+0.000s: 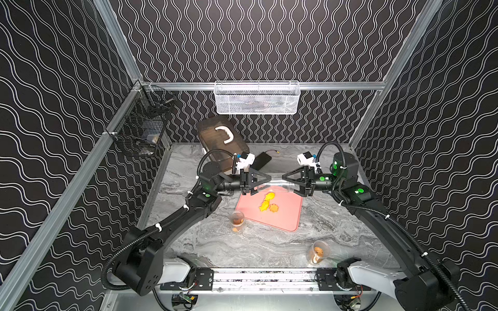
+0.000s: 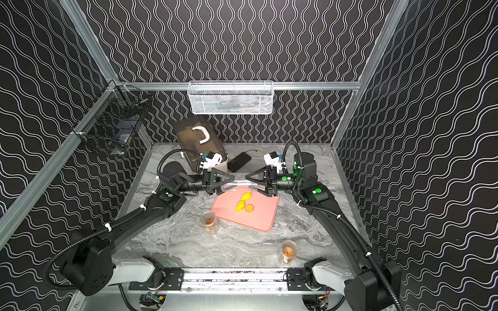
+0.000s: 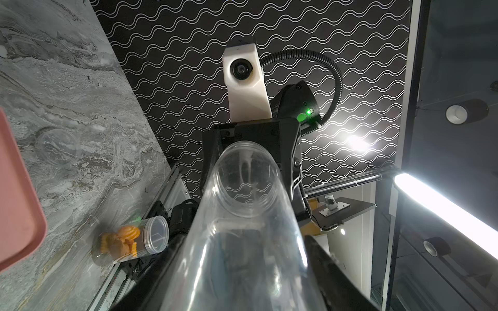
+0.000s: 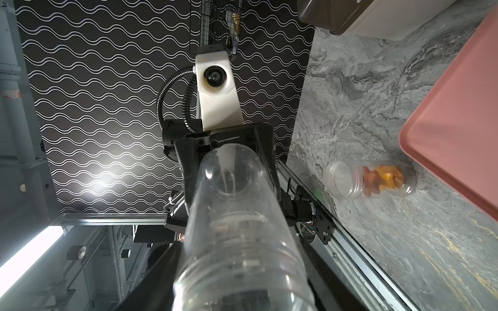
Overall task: Pour the cookies out of the jar
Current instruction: Place the jar at the center of the board.
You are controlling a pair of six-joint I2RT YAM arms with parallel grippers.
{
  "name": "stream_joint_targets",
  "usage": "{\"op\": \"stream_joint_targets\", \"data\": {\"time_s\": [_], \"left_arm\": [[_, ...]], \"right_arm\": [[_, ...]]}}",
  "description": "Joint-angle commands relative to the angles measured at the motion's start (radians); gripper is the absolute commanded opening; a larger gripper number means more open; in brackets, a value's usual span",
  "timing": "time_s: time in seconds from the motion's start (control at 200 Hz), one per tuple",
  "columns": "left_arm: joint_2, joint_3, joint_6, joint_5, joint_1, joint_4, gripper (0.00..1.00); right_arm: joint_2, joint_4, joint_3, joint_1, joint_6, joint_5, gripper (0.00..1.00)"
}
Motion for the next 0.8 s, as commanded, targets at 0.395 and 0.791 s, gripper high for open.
{"op": "stream_joint_targets", "data": {"time_s": [0.395, 0.791], "left_arm": [[-0.003, 0.010, 0.045, 0.021, -0.001, -0.068, 0.99], [-0.089, 0.090, 0.316, 0.018, 0.094, -0.519, 0.99]], "right_arm": [[-0.003, 0.049, -0.005, -0.004, -0.006, 0.000, 0.65], [-0.004, -0.129, 0.015, -0.068, -0.114, 0.012, 0.65]]}}
